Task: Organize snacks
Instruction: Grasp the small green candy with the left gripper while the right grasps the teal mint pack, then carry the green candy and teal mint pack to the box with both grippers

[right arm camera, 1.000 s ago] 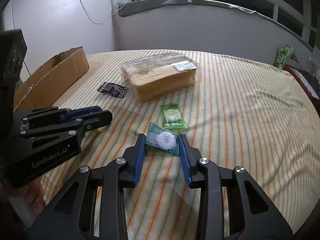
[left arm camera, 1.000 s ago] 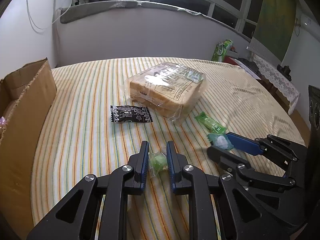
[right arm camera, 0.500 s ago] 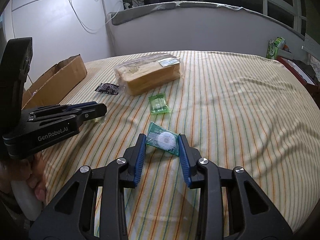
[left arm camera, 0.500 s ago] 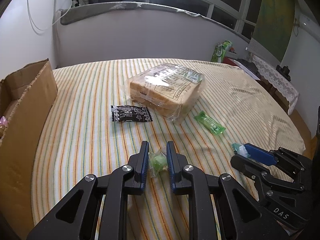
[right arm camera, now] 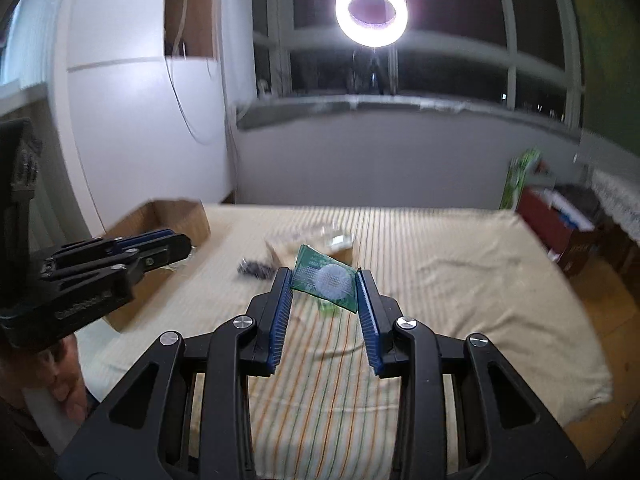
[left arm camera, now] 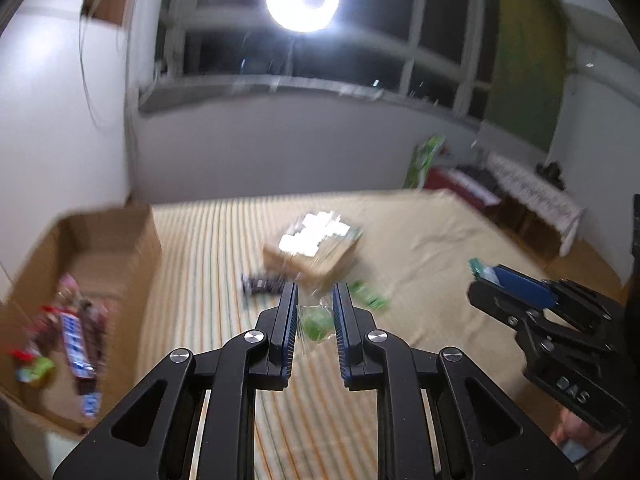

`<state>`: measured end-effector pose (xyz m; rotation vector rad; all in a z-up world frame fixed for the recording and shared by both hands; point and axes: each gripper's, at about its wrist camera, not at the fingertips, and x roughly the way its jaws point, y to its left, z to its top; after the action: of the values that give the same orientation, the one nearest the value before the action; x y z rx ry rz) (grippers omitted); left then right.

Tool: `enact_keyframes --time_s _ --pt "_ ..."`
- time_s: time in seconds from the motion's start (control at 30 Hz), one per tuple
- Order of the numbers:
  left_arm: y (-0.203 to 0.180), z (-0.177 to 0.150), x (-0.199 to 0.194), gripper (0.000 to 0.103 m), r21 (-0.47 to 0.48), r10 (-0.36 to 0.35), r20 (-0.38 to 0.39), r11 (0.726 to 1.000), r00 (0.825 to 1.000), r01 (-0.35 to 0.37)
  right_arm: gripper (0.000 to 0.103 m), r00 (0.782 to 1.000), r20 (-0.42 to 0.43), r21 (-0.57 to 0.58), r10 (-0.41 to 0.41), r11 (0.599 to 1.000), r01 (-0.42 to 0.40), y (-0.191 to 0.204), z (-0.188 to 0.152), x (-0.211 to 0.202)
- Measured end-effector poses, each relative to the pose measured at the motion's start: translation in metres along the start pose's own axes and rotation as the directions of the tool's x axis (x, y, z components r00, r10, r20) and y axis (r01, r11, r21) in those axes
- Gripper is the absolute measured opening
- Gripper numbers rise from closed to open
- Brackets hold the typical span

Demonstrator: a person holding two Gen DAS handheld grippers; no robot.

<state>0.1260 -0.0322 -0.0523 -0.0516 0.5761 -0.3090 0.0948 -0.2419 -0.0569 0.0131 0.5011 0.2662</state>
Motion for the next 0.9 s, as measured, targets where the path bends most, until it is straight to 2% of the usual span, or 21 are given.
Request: enact_keyframes --time_s 0.17,0.27,0.63,0.77,0.9 --pt "-0.013 0.012 -0.056 0.016 0.010 -0.035 0.093 0.999 0.995 0.034 0.033 0.998 0.058 -0.016 -0.010 1.000 0.011 0.008 0.008 -0.039" --pt "-0.020 0.016 -0.068 0.016 0.022 -0.043 0.115 0.999 0.992 0.041 0.033 0.997 0.075 -0.011 -0.011 1.000 0.012 0.008 0.008 -0.049" --pt "-0.035 0.009 -0.052 0.016 0.046 -0.033 0.088 0.999 0.996 0.029 0.034 0.999 0.042 0.015 -0.013 1.000 0.013 -0.008 -0.001 -0.034" --pt "-0.028 0.005 -0.050 0.016 0.029 -0.033 0.080 0.999 0.996 0.031 0.034 1.000 0.012 -0.016 -0.002 1.000 0.002 0.010 0.000 -0.020" --pt "-0.001 0.001 -0.059 0.016 -0.014 -0.020 0.091 1.000 0.996 0.021 0.034 1.000 -0.006 -0.078 0.027 0.997 -0.027 0.050 0.008 -0.006"
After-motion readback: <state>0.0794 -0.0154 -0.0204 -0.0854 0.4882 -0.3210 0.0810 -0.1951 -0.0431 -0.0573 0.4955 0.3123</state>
